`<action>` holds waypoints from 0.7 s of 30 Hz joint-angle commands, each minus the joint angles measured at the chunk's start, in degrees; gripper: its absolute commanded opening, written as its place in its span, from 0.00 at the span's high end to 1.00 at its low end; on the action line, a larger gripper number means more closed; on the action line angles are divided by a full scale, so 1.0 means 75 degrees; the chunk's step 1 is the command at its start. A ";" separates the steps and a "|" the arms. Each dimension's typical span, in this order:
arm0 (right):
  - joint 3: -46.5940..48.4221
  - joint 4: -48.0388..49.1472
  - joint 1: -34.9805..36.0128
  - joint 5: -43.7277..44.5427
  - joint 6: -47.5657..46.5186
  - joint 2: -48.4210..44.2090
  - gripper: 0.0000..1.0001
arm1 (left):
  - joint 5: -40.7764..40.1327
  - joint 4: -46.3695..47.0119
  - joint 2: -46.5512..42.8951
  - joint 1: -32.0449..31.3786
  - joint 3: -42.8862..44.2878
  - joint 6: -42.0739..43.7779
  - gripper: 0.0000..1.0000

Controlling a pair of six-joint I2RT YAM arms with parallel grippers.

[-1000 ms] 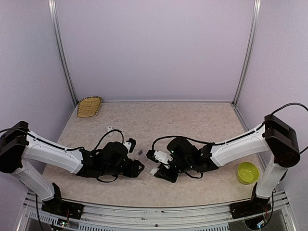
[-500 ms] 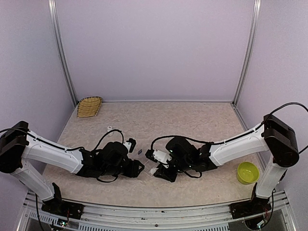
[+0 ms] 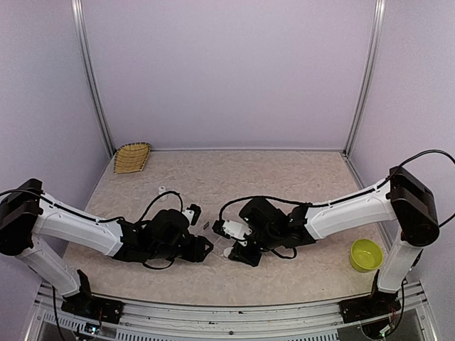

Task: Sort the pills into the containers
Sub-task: Pour the pill into the compartment of the pill container.

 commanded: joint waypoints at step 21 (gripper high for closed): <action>-0.0339 0.0647 0.0072 -0.0216 -0.0197 0.0030 0.79 | 0.0048 0.0120 0.0041 -0.0062 -0.0033 -0.0039 0.42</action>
